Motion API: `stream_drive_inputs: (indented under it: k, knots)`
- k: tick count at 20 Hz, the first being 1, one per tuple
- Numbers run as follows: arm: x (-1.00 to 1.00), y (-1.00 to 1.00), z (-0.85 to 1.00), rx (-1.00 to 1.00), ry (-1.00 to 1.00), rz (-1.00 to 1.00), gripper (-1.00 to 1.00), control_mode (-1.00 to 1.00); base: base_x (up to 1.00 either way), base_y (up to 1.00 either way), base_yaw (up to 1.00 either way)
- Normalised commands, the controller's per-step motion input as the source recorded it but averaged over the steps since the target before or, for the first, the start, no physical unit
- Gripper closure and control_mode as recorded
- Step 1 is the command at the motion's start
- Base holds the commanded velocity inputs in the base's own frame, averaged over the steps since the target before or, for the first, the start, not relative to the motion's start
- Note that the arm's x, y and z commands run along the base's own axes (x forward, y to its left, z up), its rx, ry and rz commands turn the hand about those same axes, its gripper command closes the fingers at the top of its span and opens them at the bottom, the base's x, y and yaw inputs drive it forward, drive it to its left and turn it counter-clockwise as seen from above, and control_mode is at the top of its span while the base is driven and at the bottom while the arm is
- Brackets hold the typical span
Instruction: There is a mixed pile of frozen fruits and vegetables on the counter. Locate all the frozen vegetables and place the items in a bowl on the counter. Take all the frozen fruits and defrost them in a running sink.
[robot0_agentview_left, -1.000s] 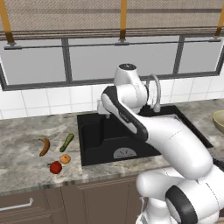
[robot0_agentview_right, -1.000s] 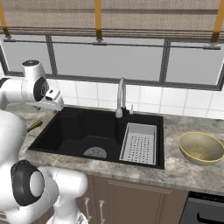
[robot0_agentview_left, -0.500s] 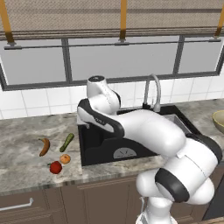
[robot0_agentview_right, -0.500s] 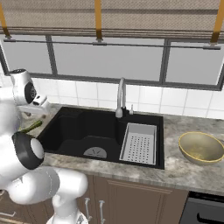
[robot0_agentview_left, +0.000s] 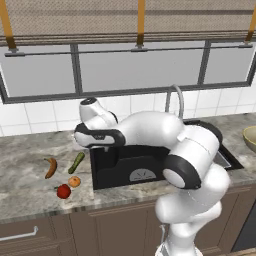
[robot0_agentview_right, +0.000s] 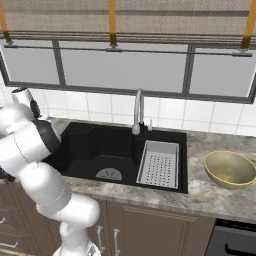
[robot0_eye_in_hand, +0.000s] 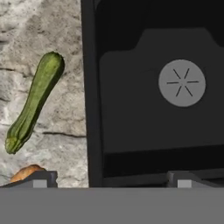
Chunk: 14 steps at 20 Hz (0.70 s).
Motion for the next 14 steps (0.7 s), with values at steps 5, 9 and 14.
stream_drive_inputs:
  k: [5, 9, 14]
  knots:
    - [0.34, 0.36, -0.23, 0.00, 0.00, 0.00, -1.00, -1.00, 0.00, 0.00, 0.00]
    - [0.44, 0.52, -0.27, 0.00, 0.00, -0.06, -1.00, -1.00, 0.00, 0.00, 0.00]
    - [0.38, 0.33, -0.46, 0.00, 0.04, -0.10, -1.00, -1.00, 0.00, 0.00, 0.00]
